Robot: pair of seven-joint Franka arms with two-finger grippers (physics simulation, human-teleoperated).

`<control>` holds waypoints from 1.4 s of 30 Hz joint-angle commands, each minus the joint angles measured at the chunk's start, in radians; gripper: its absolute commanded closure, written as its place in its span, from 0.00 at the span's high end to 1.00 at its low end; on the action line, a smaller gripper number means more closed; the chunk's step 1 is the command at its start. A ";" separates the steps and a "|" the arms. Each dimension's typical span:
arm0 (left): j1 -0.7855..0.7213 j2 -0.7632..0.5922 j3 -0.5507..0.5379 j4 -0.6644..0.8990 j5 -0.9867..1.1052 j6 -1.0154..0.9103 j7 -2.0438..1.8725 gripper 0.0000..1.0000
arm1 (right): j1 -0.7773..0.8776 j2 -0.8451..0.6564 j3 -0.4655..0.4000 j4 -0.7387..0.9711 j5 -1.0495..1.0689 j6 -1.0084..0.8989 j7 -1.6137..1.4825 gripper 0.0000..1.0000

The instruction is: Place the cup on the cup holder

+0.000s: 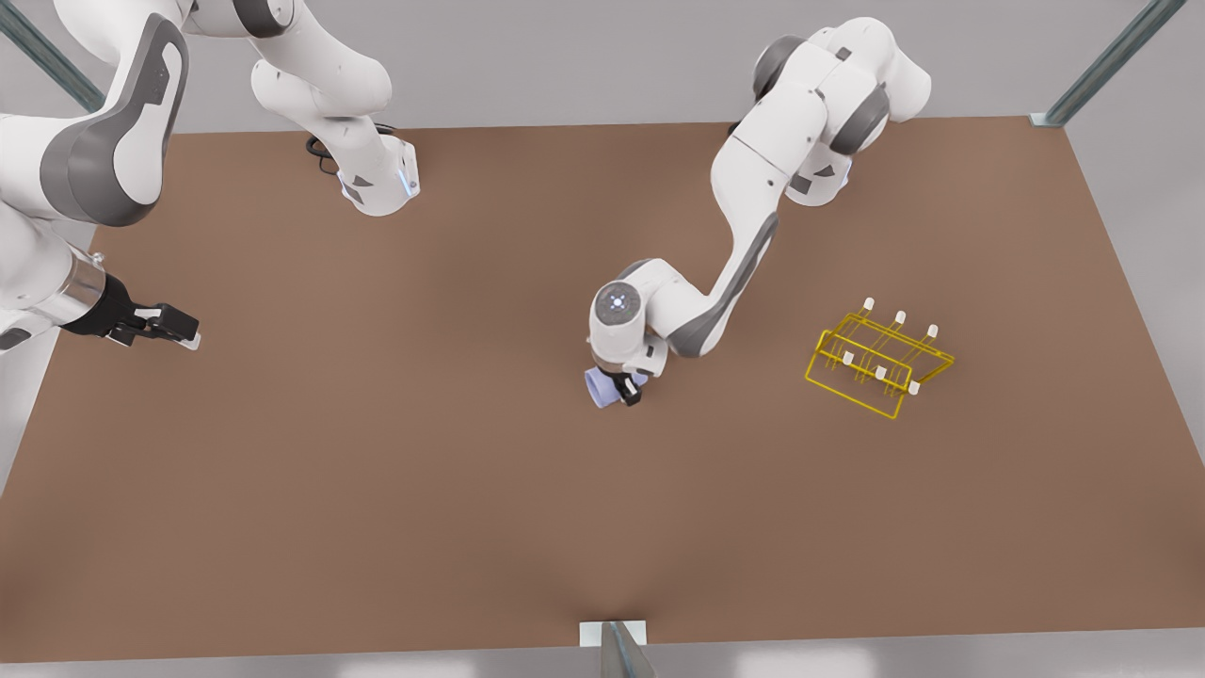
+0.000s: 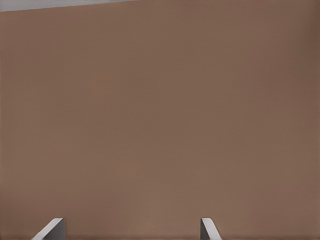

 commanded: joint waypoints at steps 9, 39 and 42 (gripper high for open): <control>-0.003 -0.001 -0.003 0.173 0.441 -1.037 0.239 0.74 | 0.000 -0.001 0.000 0.001 0.001 0.000 0.001 1.00; 0.084 0.050 0.157 -0.030 1.028 -1.168 0.966 0.73 | -0.001 -0.001 0.000 0.001 0.001 0.003 0.001 1.00; 0.084 0.019 0.157 -0.117 0.987 -1.163 0.896 0.73 | -0.001 -0.003 0.000 0.001 0.001 0.006 0.001 1.00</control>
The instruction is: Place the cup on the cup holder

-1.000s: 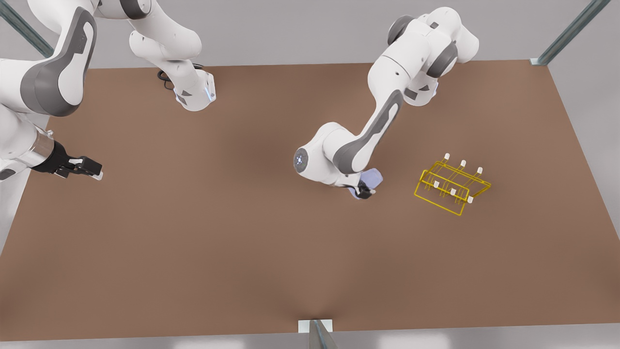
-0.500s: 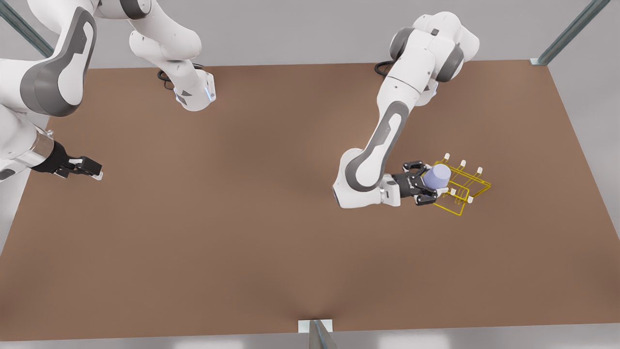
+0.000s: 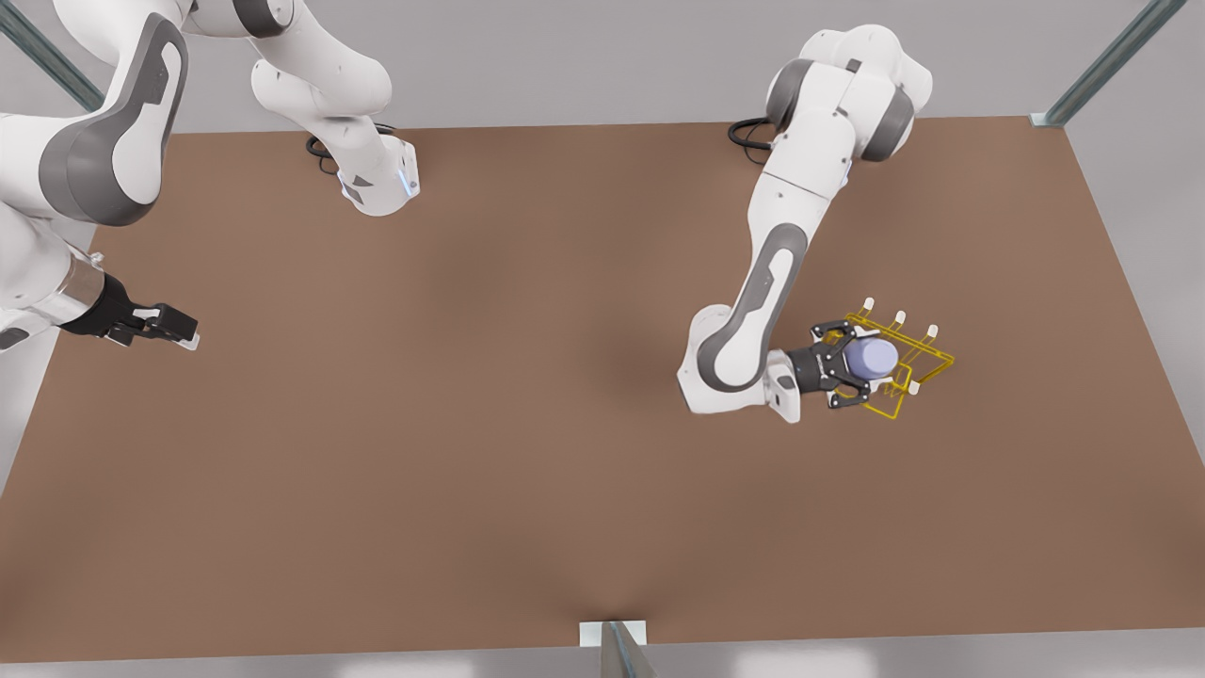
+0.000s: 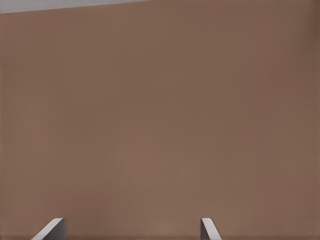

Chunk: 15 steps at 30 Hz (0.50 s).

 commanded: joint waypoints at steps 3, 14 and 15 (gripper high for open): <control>-0.006 -0.010 0.001 -0.037 -0.057 0.019 0.068 0.73 | 0.000 -0.002 0.000 0.000 0.001 0.003 0.000 1.00; -0.009 -0.027 -0.001 -0.077 -0.144 0.088 -0.283 0.73 | 0.000 0.000 0.000 0.000 0.001 0.004 0.000 1.00; -0.009 -0.025 -0.001 -0.077 -0.142 0.088 -0.286 0.73 | 0.000 0.000 0.000 0.000 0.001 0.004 0.000 1.00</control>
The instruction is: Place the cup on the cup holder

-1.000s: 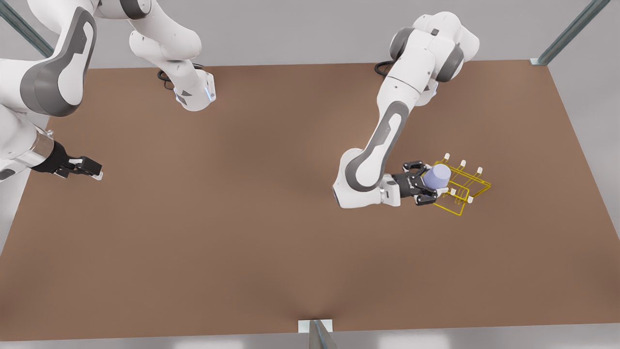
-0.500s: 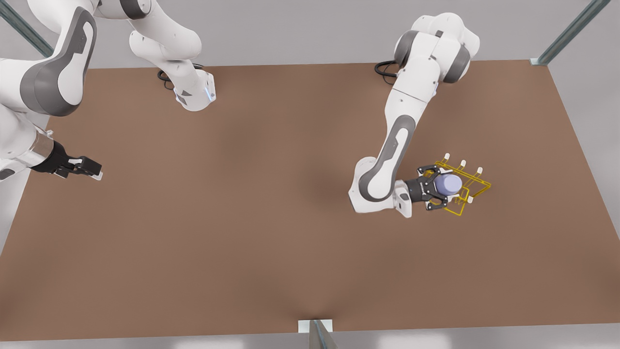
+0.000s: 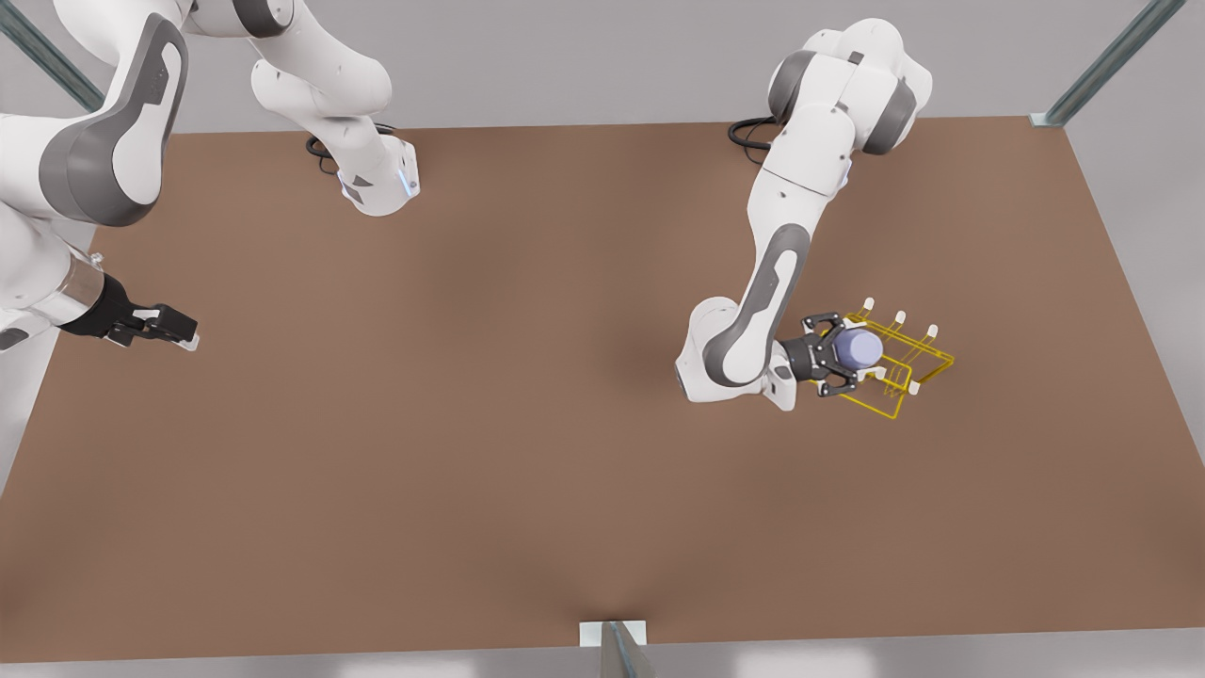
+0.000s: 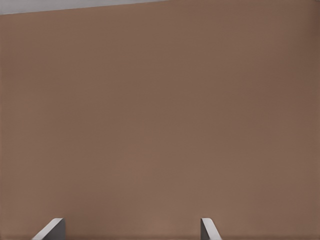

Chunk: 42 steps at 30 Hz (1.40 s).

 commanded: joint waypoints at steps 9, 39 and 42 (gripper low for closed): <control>0.004 0.015 0.021 -0.005 0.010 0.037 -0.187 0.73 | 0.000 -0.001 0.000 0.001 0.001 0.000 0.000 1.00; 0.109 -0.077 0.026 0.357 -0.739 0.422 1.219 1.00 | -0.003 -0.003 0.000 0.001 0.001 0.000 0.000 1.00; 0.289 -0.209 0.006 0.378 -1.049 0.471 1.871 1.00 | -0.003 -0.003 0.000 0.001 0.001 -0.001 0.000 1.00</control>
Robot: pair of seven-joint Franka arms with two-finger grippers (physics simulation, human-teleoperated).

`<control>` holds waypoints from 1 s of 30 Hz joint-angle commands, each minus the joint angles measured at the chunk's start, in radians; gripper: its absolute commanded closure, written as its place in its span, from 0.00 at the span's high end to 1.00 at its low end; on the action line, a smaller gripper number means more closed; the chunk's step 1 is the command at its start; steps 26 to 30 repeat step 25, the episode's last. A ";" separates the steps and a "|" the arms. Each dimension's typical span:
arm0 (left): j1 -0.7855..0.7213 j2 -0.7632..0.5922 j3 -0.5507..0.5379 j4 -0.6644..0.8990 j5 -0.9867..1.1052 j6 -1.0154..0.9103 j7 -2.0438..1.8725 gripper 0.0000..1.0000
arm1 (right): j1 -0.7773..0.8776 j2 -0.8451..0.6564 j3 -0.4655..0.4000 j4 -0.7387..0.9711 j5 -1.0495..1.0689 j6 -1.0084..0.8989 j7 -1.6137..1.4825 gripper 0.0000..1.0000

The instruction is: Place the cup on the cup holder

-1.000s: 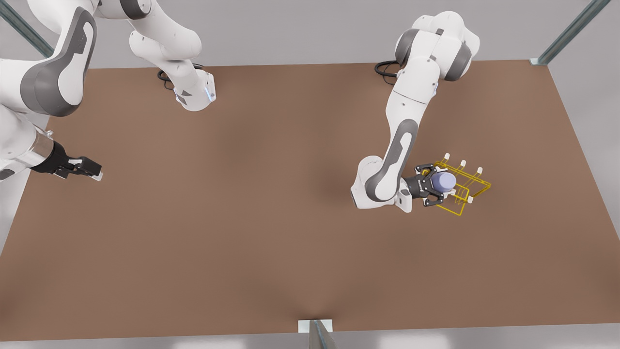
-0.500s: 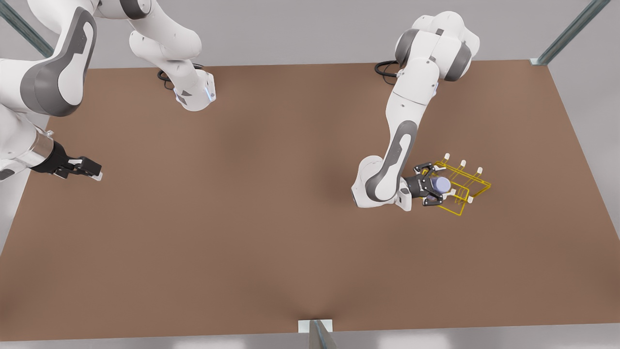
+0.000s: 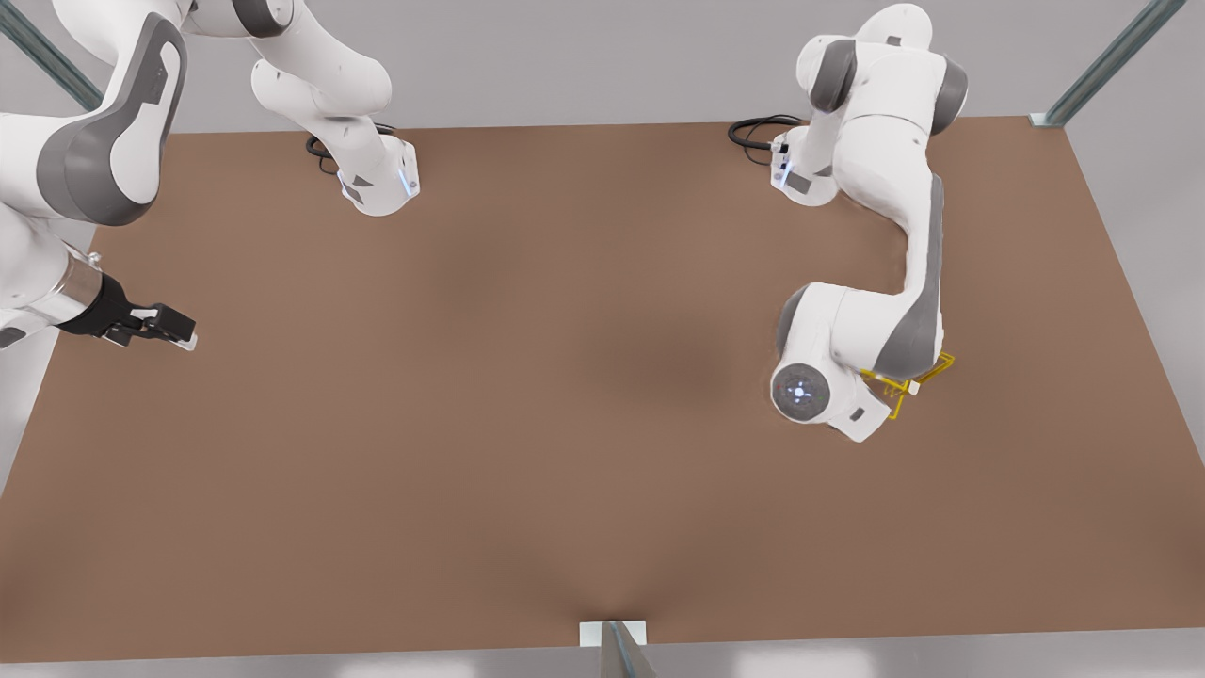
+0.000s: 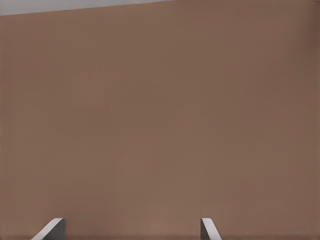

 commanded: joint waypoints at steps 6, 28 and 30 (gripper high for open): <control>0.228 -0.469 -0.097 -0.251 -0.203 0.252 1.711 1.00 | 0.000 -0.001 0.000 0.000 0.001 -0.001 0.000 1.00; 0.236 -0.423 -0.105 -0.251 -0.198 0.263 1.775 1.00 | -0.004 -0.006 0.000 0.000 0.001 -0.001 0.000 1.00; 0.236 -0.423 -0.105 -0.251 -0.198 0.263 1.775 1.00 | -0.004 -0.006 0.000 0.000 0.001 -0.001 0.000 1.00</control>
